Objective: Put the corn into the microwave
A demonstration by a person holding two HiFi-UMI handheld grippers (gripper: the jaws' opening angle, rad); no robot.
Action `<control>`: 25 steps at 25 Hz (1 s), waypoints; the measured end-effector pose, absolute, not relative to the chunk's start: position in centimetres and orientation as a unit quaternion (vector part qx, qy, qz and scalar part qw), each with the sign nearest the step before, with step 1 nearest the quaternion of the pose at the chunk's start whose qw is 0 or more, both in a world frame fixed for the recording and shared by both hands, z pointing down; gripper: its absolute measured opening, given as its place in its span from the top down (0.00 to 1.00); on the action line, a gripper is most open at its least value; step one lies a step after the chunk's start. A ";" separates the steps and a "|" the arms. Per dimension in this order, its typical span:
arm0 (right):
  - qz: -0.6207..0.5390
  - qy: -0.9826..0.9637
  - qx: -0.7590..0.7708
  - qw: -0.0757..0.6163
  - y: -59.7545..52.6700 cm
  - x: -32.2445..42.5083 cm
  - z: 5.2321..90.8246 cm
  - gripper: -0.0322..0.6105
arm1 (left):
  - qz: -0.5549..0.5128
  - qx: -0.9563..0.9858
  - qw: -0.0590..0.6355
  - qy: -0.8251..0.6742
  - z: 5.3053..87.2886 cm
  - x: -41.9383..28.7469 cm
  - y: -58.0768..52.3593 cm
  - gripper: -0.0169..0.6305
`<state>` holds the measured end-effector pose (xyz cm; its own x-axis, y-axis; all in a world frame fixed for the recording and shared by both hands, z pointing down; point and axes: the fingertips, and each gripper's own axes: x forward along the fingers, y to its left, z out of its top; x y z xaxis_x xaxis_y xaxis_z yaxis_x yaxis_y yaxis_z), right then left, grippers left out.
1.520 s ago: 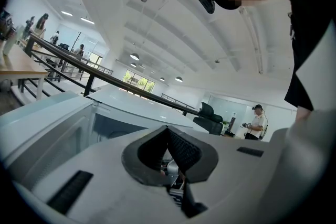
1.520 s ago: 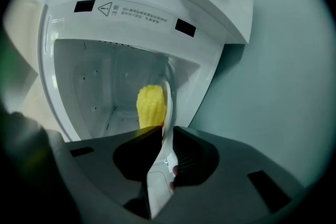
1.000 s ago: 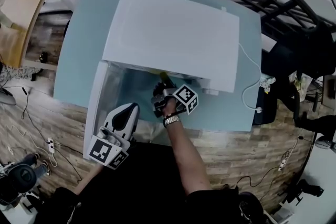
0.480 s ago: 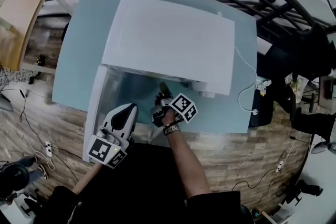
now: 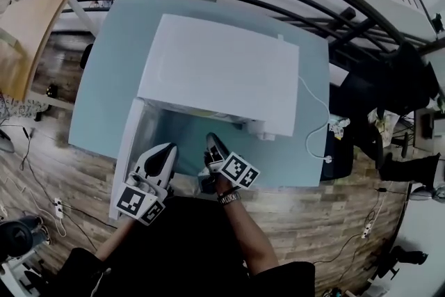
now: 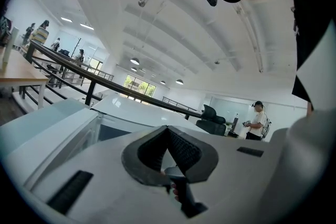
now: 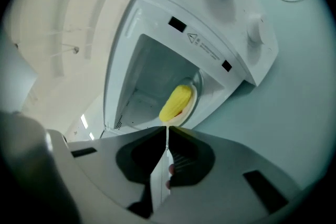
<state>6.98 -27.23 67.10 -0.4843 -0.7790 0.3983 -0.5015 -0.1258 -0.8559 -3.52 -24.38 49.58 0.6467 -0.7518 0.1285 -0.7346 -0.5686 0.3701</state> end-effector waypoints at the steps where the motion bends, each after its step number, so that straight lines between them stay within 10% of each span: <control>1: -0.557 0.659 -0.491 0.121 -27.2 6.9 66.3 0.91 | -0.023 0.885 0.197 -0.421 49.5 -3.6 -24.4 0.97; 25: -0.303 0.784 -0.531 0.107 -24.1 9.0 49.0 0.92 | -0.029 0.900 0.147 -0.409 46.4 -1.7 -24.9 0.97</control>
<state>8.96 -24.09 49.04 -0.4140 -0.8971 0.1546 -0.7680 0.2530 -0.5884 -1.67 -24.87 46.38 0.6642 -0.7444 0.0686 -0.7274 -0.6224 0.2888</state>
